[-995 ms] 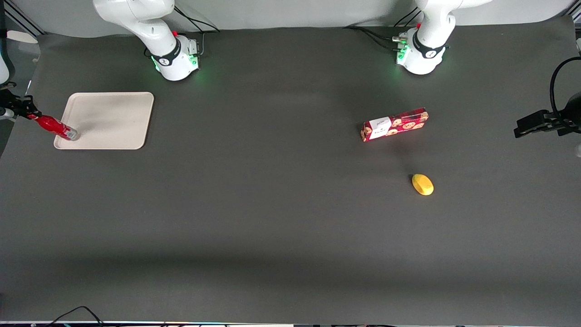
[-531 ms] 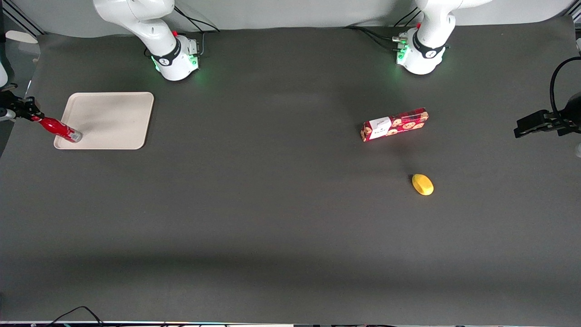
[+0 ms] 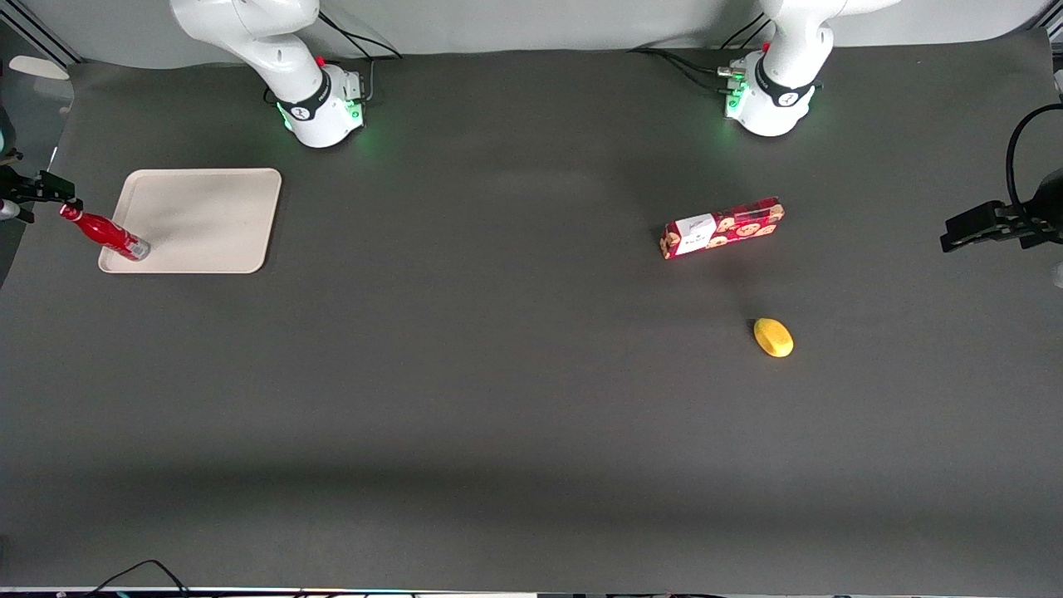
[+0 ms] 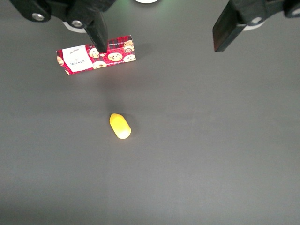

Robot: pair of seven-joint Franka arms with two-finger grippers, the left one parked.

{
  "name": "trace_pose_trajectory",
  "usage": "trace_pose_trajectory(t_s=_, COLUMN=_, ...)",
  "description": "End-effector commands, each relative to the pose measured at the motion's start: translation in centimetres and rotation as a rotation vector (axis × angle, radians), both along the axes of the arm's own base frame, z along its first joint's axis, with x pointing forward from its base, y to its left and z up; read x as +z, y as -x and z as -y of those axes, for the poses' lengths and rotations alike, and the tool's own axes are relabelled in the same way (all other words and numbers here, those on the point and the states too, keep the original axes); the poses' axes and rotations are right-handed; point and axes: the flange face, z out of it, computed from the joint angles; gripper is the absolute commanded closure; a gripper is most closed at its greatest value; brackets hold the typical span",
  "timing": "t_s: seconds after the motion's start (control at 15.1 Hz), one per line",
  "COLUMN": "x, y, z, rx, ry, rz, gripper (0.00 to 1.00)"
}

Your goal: Place coke bottle on tray

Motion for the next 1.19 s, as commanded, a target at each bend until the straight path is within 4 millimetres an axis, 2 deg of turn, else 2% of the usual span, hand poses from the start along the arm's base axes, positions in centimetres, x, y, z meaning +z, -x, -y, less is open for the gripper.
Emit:
trace_pose_trajectory(t_s=0.0, x=5.1, y=-2.4, z=1.0, rx=0.029, ry=-0.012, rz=-0.009, gripper=0.00)
trace_pose_trajectory(t_s=0.13, x=8.9, y=-4.4, z=0.3, rx=0.059, ry=-0.033, rz=-0.026, gripper=0.00)
trace_pose_trajectory(t_s=0.27, x=12.3, y=-5.9, z=-1.3, rx=0.084, ry=-0.064, rz=-0.037, gripper=0.00)
trace_pose_trajectory(t_s=0.4, x=16.1, y=-7.7, z=-3.9, rx=0.103, ry=-0.088, rz=-0.035, gripper=0.00)
trace_pose_trajectory(t_s=0.53, x=19.8, y=-9.6, z=-7.8, rx=0.108, ry=-0.101, rz=-0.029, gripper=0.00)
trace_pose_trajectory(t_s=0.6, x=21.7, y=-10.0, z=-9.7, rx=0.090, ry=-0.109, rz=-0.027, gripper=0.00)
trace_pose_trajectory(t_s=0.86, x=28.8, y=-11.6, z=-21.8, rx=0.031, ry=-0.090, rz=0.005, gripper=0.00)
trace_pose_trajectory(t_s=0.99, x=30.5, y=-11.8, z=-27.9, rx=-0.024, ry=-0.070, rz=-0.012, gripper=0.00)
trace_pose_trajectory(t_s=1.13, x=30.9, y=-12.6, z=-33.9, rx=-0.071, ry=-0.039, rz=-0.014, gripper=0.00)
